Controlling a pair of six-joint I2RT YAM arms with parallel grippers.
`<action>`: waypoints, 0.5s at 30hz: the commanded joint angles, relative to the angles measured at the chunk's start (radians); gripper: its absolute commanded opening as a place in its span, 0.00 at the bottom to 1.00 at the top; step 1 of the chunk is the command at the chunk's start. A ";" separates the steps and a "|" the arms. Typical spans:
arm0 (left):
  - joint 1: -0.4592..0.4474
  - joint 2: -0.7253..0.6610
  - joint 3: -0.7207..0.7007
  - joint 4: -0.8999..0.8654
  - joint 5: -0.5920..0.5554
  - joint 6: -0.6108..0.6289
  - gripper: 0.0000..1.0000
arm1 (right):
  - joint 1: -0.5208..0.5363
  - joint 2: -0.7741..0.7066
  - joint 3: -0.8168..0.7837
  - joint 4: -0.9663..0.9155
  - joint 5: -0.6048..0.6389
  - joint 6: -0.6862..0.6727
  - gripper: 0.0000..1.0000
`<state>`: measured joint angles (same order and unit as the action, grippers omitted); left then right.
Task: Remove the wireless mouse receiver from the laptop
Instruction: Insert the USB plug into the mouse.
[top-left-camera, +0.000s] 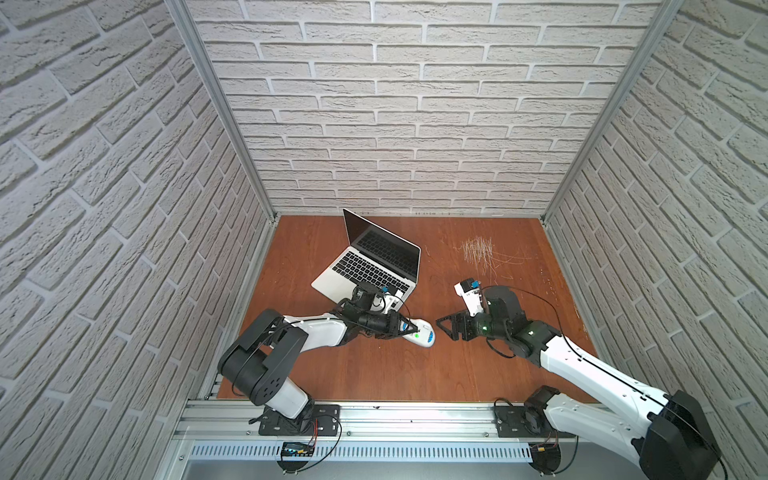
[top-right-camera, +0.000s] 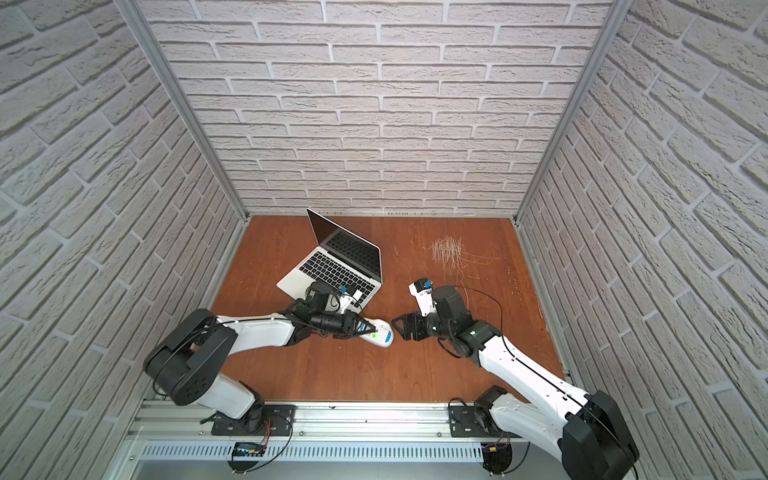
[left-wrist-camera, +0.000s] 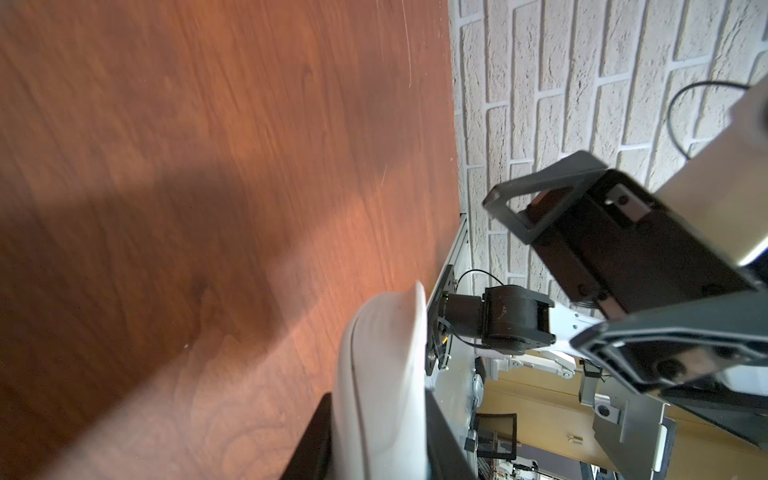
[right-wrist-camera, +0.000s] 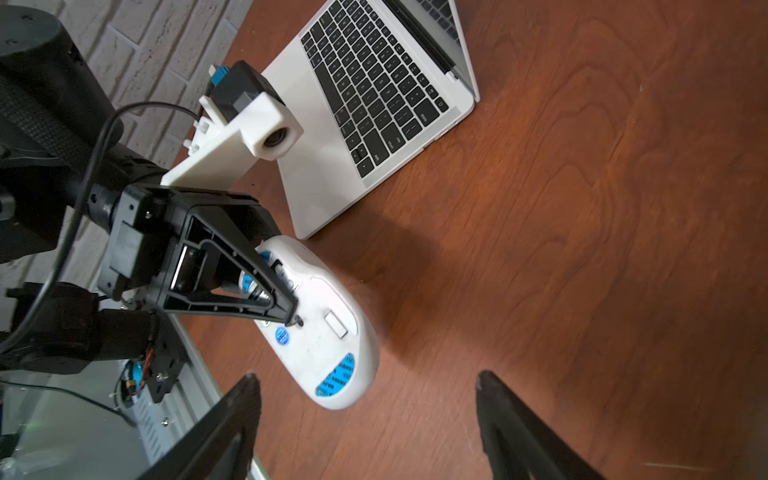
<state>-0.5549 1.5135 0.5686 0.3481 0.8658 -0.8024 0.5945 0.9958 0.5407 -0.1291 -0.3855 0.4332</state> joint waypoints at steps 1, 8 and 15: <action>0.005 -0.075 0.018 -0.033 -0.002 0.009 0.00 | -0.022 -0.032 -0.045 0.089 -0.145 0.088 0.83; 0.003 -0.218 0.004 -0.057 -0.009 -0.014 0.00 | -0.047 -0.008 -0.093 0.278 -0.244 0.241 0.81; 0.000 -0.290 0.001 -0.076 -0.020 -0.027 0.00 | -0.047 0.043 -0.078 0.451 -0.297 0.369 0.79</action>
<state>-0.5549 1.2526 0.5686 0.2611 0.8482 -0.8234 0.5529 1.0210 0.4591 0.1776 -0.6254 0.7246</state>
